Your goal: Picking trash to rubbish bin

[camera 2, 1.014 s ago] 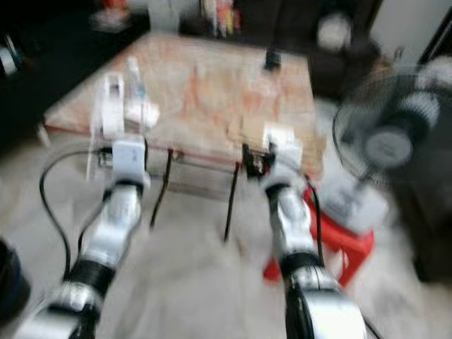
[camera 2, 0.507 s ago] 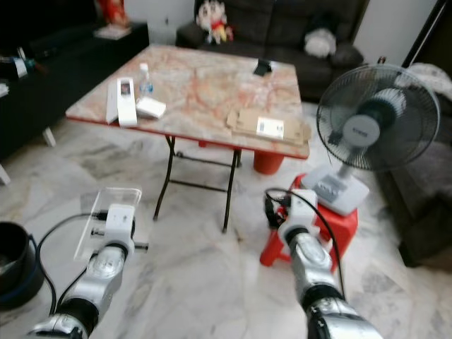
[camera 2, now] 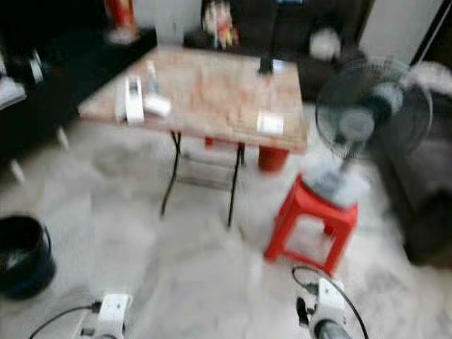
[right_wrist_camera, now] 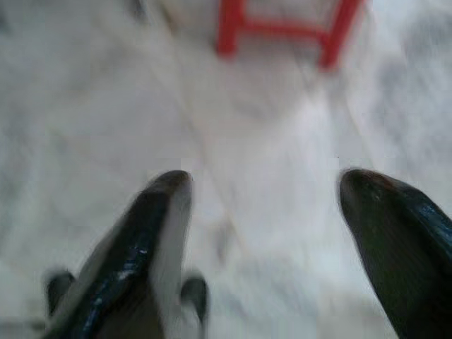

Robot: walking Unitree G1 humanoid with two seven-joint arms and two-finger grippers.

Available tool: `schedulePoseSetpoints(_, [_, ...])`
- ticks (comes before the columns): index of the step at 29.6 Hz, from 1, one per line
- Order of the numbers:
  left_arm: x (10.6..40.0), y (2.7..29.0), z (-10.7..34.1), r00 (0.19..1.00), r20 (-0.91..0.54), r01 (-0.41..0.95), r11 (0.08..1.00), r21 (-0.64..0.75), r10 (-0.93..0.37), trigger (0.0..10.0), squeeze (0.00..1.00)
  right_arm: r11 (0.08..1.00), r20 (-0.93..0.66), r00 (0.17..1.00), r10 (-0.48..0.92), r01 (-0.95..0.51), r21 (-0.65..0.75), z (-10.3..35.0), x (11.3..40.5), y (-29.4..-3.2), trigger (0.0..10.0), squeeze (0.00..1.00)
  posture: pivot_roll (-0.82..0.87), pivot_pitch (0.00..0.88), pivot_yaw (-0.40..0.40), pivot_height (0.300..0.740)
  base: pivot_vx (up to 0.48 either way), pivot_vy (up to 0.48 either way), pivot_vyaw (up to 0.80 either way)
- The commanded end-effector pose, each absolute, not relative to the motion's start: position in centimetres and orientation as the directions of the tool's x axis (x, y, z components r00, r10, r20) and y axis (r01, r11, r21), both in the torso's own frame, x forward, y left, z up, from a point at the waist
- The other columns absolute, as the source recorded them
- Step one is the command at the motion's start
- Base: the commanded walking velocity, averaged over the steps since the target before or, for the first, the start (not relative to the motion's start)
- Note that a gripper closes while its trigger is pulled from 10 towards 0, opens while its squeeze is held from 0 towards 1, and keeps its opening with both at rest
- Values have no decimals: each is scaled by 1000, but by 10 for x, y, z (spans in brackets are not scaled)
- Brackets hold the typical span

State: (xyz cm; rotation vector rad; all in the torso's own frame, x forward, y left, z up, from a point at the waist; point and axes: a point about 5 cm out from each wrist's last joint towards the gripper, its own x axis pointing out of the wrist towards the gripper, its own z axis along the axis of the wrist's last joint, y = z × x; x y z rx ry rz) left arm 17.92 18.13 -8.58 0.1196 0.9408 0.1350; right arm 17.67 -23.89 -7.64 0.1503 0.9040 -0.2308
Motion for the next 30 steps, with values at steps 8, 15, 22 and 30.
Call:
schedulePoseSetpoints(8, [171, 181, -90, 551, -818, -55, 985, 163, 167, 10000, 0, 968, -774, 618, -136, 248, 28, -71, 186, -239, 10000, 0, -115, 0, -113, 740, 0, 0, 0])
schedulePoseSetpoints(15, [177, 180, -87, 559, -812, -61, 985, 162, 168, 10000, 0, 979, -758, 640, -127, 205, 9, -65, 202, -233, 10000, 0, -111, 0, -116, 740, 0, 0, 705])
schedulePoseSetpoints(22, [176, 177, -88, 559, -814, -49, 986, 157, 157, 10000, 0, 980, -762, 634, -128, 201, 2, -66, 200, -232, 10000, 0, -102, 0, -116, 740, 0, 0, 794])
schedulePoseSetpoints(30, [168, 177, -92, 545, -824, -24, 985, 171, 156, 10000, 0, 980, -783, 608, -129, 200, -7, -72, 189, -232, 10000, 0, -101, 0, -115, 740, 0, 0, 796])
